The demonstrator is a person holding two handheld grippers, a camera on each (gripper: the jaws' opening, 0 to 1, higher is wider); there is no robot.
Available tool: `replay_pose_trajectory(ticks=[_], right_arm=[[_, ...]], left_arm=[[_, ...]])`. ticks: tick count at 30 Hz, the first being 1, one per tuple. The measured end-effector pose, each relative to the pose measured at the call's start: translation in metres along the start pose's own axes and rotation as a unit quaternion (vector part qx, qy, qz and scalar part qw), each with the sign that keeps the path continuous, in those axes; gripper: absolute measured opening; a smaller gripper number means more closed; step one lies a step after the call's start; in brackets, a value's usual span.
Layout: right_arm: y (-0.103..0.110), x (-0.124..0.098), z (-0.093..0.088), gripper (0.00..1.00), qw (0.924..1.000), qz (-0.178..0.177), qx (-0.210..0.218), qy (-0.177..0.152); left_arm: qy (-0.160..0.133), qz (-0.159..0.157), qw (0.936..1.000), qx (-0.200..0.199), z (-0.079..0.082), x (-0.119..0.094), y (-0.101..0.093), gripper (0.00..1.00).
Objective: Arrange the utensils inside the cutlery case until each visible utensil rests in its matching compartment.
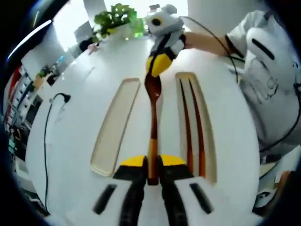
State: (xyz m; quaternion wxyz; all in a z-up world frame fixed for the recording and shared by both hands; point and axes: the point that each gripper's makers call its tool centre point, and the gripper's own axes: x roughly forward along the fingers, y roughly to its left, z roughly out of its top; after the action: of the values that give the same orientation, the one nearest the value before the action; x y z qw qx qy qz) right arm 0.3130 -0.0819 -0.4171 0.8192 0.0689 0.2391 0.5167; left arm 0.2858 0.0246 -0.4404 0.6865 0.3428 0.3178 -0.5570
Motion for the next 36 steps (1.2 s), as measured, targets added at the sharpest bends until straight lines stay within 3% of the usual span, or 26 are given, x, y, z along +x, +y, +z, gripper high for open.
replay_pose_trajectory(ticks=[11,12,17,25,36], right_arm=[[0.019,-0.011,0.004,0.02,0.9995,-0.002,-0.032,-0.005],[0.022,-0.012,0.005,0.02,0.9993,-0.003,-0.037,-0.005],[0.034,-0.017,0.003,0.02,0.9986,-0.003,-0.052,-0.005],[0.037,-0.022,-0.005,0.01,0.9994,-0.003,-0.035,-0.006],[0.043,-0.022,-0.030,0.02,0.9998,-0.002,0.002,0.022]], left_arm=[[0.010,0.012,0.9998,0.015,0.005,-0.008,-0.015,0.09],[0.008,0.012,0.9998,0.016,-0.002,-0.017,-0.001,0.09],[0.013,0.019,0.9996,0.016,-0.006,-0.027,-0.006,0.09],[0.003,0.026,0.9997,0.001,-0.012,-0.034,-0.016,0.10],[0.018,0.022,0.9996,0.002,-0.017,-0.019,-0.037,0.11]])
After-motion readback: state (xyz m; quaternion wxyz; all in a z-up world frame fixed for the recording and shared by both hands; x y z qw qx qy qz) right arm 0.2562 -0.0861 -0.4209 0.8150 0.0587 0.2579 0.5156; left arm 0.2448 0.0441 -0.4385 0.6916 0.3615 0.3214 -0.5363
